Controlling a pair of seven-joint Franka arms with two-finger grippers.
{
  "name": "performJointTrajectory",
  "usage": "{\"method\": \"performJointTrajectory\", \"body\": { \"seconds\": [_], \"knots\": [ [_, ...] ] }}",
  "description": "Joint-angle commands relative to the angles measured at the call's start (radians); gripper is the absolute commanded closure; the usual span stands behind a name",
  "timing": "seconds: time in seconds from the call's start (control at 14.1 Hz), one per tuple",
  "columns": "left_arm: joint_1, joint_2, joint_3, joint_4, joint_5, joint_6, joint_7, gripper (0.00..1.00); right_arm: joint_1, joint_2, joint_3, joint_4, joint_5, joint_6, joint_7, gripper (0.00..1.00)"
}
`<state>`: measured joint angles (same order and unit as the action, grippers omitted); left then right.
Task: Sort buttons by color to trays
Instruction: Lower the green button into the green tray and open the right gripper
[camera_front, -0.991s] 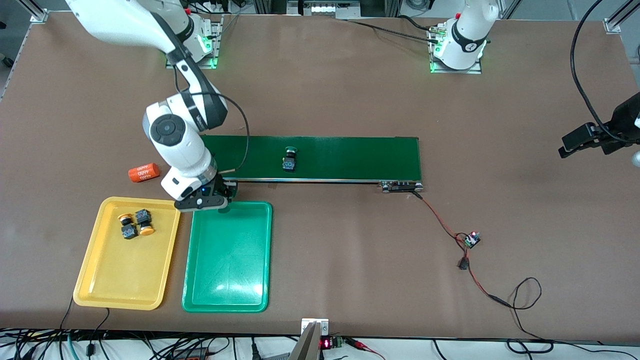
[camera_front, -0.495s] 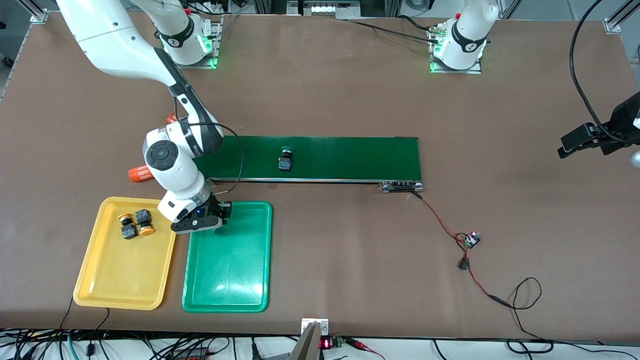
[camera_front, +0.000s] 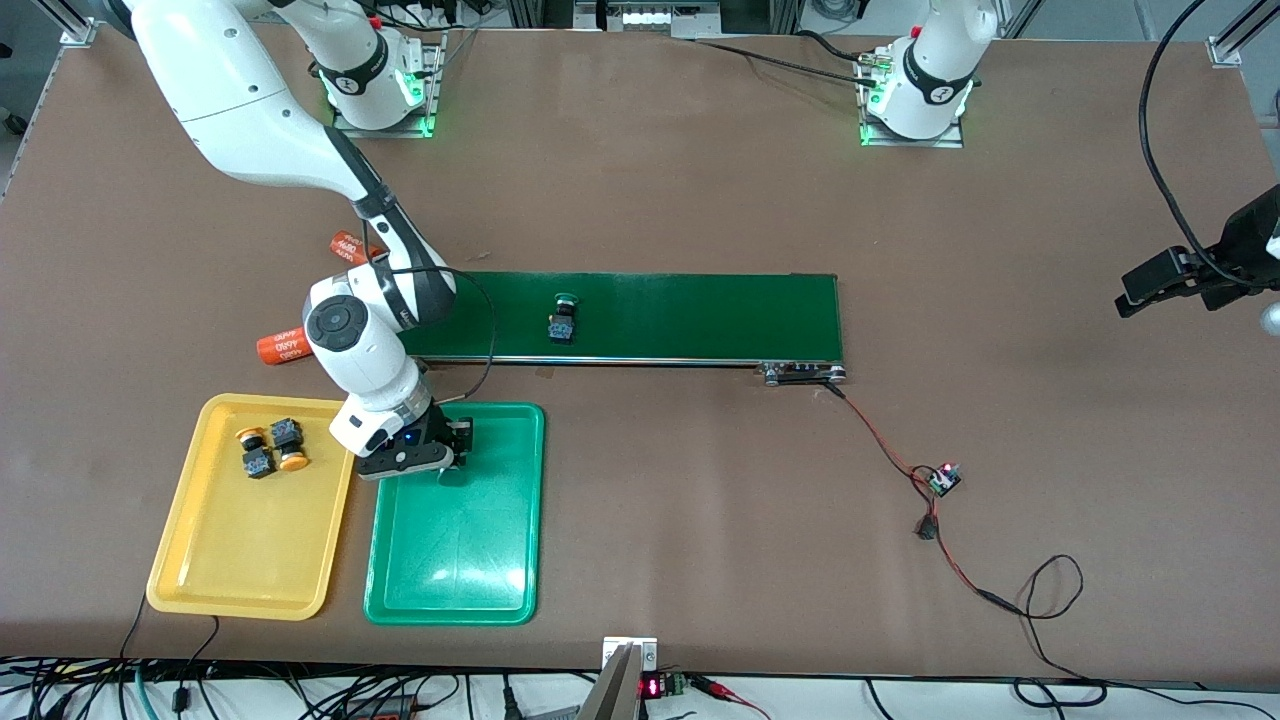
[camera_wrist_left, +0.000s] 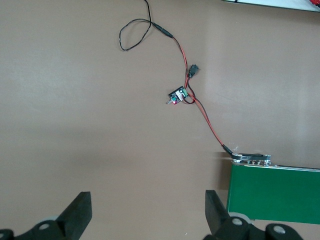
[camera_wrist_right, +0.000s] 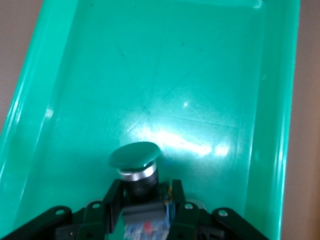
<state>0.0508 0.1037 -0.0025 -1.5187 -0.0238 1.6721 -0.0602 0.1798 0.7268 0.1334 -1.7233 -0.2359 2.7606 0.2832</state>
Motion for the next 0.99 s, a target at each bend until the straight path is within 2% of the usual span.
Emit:
{"method": "performJointTrajectory", "body": {
  "seconds": [0.0,0.07,0.35,0.64,0.78,0.92],
  "knots": [
    [0.004,0.011,-0.001,0.018,-0.015,0.000,0.010,0.00,0.015,0.008,-0.023,0.022,-0.008,0.007,-0.016,0.20],
    [0.004,0.011,-0.001,0.017,-0.016,0.000,0.010,0.00,0.015,0.006,-0.023,0.022,-0.006,0.007,-0.018,0.10],
    [-0.002,0.010,-0.002,0.018,-0.007,-0.002,0.010,0.00,0.030,-0.018,-0.023,0.004,0.007,-0.050,-0.016,0.10],
    [-0.022,0.010,-0.017,0.017,0.005,0.001,0.013,0.00,0.047,-0.125,-0.021,-0.001,0.009,-0.325,0.054,0.10],
    [-0.020,0.004,-0.054,0.015,0.057,0.001,0.011,0.00,0.059,-0.176,-0.021,-0.001,0.018,-0.447,0.073,0.10],
    [-0.017,-0.001,-0.059,0.015,0.050,-0.008,-0.007,0.00,0.063,-0.222,-0.023,-0.001,0.104,-0.545,0.071,0.10]
  ]
}}
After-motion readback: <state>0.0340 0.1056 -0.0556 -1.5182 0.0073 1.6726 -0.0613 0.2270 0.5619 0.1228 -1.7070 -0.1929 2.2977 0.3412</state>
